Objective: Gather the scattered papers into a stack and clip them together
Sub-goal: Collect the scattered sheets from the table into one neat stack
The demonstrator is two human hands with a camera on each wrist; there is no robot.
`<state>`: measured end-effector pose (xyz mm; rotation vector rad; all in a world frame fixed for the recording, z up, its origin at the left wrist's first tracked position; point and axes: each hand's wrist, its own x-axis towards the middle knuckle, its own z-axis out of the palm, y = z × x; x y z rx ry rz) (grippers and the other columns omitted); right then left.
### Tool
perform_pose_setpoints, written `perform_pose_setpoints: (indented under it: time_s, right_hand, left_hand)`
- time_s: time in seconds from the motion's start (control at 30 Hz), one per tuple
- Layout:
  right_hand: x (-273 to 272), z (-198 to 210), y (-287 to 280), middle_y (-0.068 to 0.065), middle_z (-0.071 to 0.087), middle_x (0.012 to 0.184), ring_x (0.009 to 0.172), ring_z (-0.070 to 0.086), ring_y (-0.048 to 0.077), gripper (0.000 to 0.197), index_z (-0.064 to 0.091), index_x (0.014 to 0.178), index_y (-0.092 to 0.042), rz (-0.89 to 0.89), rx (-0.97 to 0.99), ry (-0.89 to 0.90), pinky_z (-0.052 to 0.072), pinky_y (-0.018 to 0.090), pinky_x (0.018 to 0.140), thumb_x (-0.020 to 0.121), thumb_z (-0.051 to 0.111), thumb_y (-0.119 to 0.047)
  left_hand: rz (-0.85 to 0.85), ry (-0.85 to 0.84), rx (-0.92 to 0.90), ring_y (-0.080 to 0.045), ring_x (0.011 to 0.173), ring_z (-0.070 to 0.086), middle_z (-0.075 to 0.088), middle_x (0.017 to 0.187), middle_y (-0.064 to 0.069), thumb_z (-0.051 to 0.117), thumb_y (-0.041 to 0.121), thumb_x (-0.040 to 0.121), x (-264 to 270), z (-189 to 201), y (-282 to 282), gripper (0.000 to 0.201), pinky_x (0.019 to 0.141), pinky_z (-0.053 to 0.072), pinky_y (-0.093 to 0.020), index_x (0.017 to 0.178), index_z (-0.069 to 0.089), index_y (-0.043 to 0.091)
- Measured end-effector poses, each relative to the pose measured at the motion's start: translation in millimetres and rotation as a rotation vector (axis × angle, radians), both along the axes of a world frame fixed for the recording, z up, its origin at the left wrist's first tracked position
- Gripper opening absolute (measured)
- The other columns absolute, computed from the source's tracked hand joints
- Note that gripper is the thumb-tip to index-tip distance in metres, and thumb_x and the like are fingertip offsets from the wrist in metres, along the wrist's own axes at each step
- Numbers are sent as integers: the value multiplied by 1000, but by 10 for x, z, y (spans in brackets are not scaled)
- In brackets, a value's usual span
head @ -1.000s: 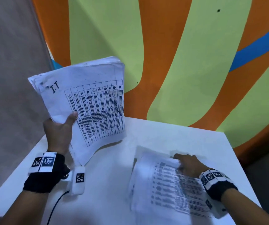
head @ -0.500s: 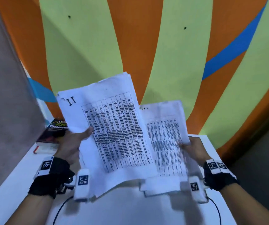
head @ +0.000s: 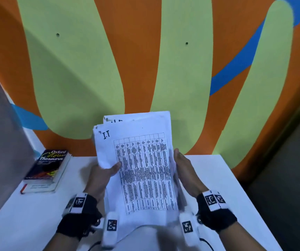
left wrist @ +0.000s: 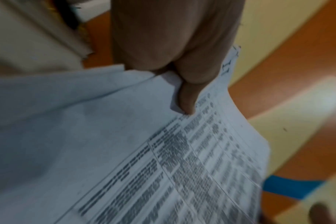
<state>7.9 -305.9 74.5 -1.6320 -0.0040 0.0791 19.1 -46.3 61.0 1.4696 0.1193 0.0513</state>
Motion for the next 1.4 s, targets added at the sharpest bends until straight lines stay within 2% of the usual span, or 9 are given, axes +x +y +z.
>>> perform_pose_setpoints:
  time_s: [0.13,0.17,0.23,0.4,0.5,0.63,0.87,1.13,1.4]
  right_hand:
    - [-7,63,210,-9,63,121,111,60,7,49,43,131,-22,-107,-215,-313,49,26,92,88,63,-33]
    - [14,61,234,3,66,112,102,63,18,38,45,127,-16,-179,-286,-404,52,35,85,92,58,-16]
    - [40,71,259,14,64,96,89,61,29,27,48,117,-13,-313,-329,-501,50,42,77,92,53,-5]
    - [-50,-70,175,-4,65,109,100,63,6,45,46,122,-23,-337,-134,-439,51,26,84,86,66,-6]
    - [-60,-144,158,1,65,114,103,63,12,57,42,129,-25,-311,-88,-404,52,22,84,83,70,-9]
    - [-3,-144,272,-9,60,109,99,59,4,45,41,127,-16,-319,-161,-398,48,32,90,86,59,-13]
    - [16,74,355,-17,59,110,99,57,-8,36,42,123,-15,-300,-172,-519,46,11,82,92,56,-3]
    - [-5,-150,346,1,62,102,97,58,24,29,42,113,-28,-277,-225,-410,46,35,80,95,47,-5]
    - [-6,360,340,-11,36,138,124,42,-2,91,4,150,-35,-357,-213,-616,51,17,85,87,60,0]
  left_hand:
    - [189,-206,161,-7,44,30,41,35,7,77,23,74,44,205,-170,65,44,29,-20,86,24,-13]
    - [183,-275,186,-6,41,26,34,41,11,77,33,70,85,213,-196,39,45,26,-22,74,41,20]
    - [201,-350,206,4,51,48,55,66,15,80,29,69,91,281,-224,38,53,42,-18,97,61,11]
    - [114,-441,188,17,136,16,12,156,14,83,4,62,32,172,-213,118,104,22,-1,148,6,32]
    - [195,-415,277,27,126,21,19,153,12,83,7,64,31,68,-170,114,101,22,3,146,8,30]
    - [168,-339,251,-13,126,48,49,140,-1,80,17,70,41,57,-176,88,109,37,-36,143,31,19]
    - [209,-422,179,11,102,57,60,113,11,81,10,69,134,209,-139,67,87,43,-6,125,44,15]
    - [253,-381,339,-36,104,54,54,104,-15,53,1,92,88,28,-159,28,78,35,-23,117,42,-6]
    - [171,-370,303,-8,111,53,53,122,0,62,-3,85,35,191,-151,59,98,41,-22,135,32,6]
